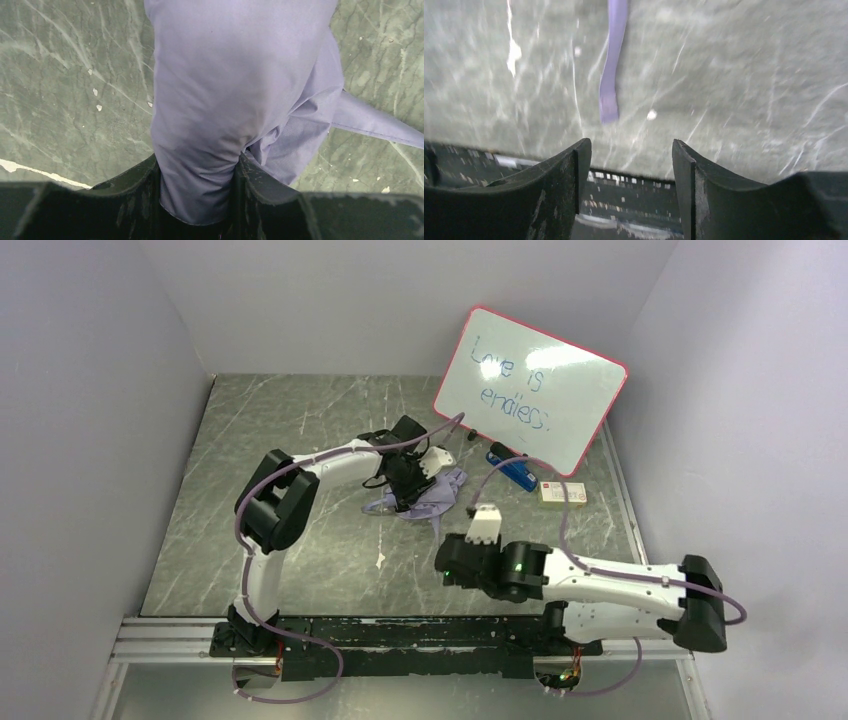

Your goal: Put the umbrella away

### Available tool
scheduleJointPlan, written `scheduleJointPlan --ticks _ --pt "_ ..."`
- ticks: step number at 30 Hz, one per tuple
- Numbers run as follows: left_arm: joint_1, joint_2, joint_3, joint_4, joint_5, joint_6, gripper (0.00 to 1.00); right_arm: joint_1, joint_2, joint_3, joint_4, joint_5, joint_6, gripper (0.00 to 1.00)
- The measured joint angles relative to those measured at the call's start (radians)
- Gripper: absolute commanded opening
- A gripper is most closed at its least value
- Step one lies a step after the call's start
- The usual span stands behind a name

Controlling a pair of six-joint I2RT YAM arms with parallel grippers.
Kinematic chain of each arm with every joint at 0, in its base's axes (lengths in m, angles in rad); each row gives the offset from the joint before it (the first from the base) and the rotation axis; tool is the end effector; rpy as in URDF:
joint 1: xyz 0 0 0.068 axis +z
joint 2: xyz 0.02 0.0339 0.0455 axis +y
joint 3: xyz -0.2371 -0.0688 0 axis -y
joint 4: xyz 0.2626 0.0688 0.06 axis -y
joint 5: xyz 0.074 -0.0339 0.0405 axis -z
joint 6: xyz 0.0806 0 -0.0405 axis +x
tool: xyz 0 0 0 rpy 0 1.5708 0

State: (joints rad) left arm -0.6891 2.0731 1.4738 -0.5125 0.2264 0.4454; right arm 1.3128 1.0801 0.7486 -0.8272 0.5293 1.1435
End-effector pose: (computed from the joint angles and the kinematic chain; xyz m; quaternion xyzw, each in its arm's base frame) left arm 0.3377 -0.3016 0.0860 0.5416 0.8022 -0.1367 0.2110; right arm 0.0990 0.2155 0.1623 -0.0266 0.9459 0.1000 0.3075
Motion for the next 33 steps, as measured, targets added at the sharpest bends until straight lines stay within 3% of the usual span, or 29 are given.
scheduleJointPlan --ticks 7,11,23,33 --pt "-0.013 -0.02 -0.031 0.032 -0.034 0.009 0.05 -0.348 -0.057 -0.037 0.112 -0.023 -0.156 0.33" --pt "-0.015 -0.022 -0.035 0.036 -0.038 0.011 0.05 -0.414 -0.01 -0.122 0.258 -0.106 -0.24 0.22" --pt "-0.019 -0.022 -0.035 0.036 -0.046 0.012 0.05 -0.418 0.262 -0.162 0.661 -0.329 -0.371 0.18" --pt "-0.02 -0.022 -0.035 0.036 -0.049 0.016 0.05 -0.338 0.378 -0.133 0.757 -0.362 -0.412 0.23"
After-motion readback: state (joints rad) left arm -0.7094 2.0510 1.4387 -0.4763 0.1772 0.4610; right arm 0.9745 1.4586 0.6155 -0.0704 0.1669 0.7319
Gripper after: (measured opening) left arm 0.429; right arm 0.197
